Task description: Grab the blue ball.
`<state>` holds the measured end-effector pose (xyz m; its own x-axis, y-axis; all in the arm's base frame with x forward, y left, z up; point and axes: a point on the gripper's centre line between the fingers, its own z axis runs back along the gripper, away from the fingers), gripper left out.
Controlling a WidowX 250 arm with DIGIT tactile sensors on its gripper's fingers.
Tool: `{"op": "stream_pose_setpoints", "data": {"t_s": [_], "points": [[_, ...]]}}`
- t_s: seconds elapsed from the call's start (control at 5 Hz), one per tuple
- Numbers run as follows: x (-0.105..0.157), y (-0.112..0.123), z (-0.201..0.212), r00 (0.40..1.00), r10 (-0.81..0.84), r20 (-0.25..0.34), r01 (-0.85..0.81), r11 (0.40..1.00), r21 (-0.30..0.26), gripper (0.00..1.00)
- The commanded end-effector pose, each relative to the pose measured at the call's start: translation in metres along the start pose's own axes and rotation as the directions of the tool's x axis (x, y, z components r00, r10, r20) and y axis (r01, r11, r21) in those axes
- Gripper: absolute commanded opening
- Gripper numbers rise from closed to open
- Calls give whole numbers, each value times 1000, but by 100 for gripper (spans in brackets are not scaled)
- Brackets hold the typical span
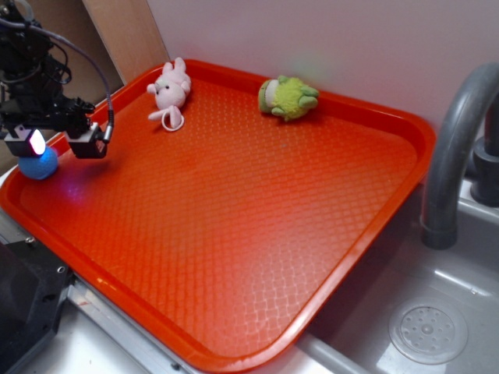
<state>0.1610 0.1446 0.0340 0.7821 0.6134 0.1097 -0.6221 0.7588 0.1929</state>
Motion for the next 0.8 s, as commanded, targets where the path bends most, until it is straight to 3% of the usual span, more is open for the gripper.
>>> {"op": "stream_pose_setpoints", "data": {"t_s": [0.0,0.2,0.4,0.6], "points": [[13,54,-13,998,52,38,-54,996,67,100],[12,46,-13,999,18,49,-21,997,68,78],[10,41,-10,998,0,58,-5,997,75,0],[6,36,-6,997,-21,68,17,998,68,0]]}}
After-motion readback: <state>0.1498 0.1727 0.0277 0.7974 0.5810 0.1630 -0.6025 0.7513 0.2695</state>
